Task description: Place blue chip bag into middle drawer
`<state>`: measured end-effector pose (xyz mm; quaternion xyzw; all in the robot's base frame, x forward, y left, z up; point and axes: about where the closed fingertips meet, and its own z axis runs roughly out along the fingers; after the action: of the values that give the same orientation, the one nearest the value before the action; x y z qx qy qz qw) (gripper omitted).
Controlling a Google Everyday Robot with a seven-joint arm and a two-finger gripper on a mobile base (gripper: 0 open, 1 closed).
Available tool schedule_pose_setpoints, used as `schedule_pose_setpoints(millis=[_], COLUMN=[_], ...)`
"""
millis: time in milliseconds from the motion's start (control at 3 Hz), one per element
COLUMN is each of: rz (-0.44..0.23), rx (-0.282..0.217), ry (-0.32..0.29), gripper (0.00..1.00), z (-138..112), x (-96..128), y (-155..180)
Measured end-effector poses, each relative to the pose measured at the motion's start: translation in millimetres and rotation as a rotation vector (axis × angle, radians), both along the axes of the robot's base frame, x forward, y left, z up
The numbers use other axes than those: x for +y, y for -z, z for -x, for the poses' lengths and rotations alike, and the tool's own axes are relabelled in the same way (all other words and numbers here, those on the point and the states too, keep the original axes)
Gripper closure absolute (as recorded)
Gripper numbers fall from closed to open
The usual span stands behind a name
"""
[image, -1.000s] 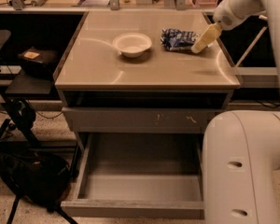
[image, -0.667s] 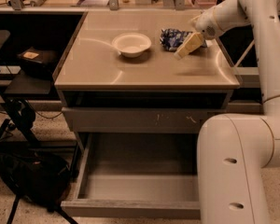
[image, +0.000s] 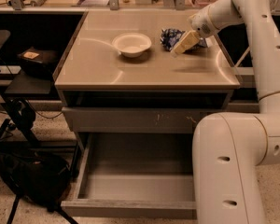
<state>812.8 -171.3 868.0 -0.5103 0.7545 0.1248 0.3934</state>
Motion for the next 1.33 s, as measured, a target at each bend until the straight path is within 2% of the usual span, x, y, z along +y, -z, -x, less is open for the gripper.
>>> schedule_pose_setpoints(millis=[333,667,1000,1333], rz=[0.071,0.066,0.067,0.123], rx=[-0.063,-0.085,-0.082,-0.048], ry=[0.146,0.172,0.170,0.182], gripper=[0.00,0.00,0.00,0.00], z=[-43.1,-51.5,-51.3,-51.3], x=[-5.6,-7.4,-6.7,-9.9], y=[1.3,-0.6,0.4,15.4])
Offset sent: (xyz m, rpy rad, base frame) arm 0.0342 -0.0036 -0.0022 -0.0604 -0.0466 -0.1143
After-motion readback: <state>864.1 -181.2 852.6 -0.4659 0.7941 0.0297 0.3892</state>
